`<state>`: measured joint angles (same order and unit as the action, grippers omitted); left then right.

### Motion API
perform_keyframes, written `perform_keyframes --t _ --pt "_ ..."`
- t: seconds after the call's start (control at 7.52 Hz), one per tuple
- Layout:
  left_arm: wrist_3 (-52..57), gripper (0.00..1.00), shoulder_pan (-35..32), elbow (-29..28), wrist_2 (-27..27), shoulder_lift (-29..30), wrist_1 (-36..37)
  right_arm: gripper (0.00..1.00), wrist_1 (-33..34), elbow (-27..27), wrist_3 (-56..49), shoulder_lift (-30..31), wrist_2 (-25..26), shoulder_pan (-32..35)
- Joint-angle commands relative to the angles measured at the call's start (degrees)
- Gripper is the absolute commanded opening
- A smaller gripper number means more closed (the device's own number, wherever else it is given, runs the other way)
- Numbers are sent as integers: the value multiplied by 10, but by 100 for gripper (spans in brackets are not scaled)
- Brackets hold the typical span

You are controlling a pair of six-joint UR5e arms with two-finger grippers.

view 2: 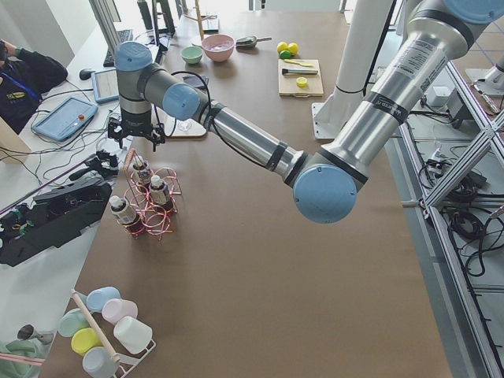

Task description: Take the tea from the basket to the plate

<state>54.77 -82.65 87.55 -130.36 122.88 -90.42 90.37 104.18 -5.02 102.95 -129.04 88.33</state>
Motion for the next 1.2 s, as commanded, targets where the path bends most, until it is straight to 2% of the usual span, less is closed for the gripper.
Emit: perform_keyframes --t 0.0,0.27,1.06 --pt "7 98 16 -47 -2 12 -16 100 0 4 0 1 0 0" --pt "27 98 17 -98 -2 37 -19 100 0 9 -1 0 0 0" --pt "35 98 20 -151 -2 59 -52 100 0 9 0 0 0 0"
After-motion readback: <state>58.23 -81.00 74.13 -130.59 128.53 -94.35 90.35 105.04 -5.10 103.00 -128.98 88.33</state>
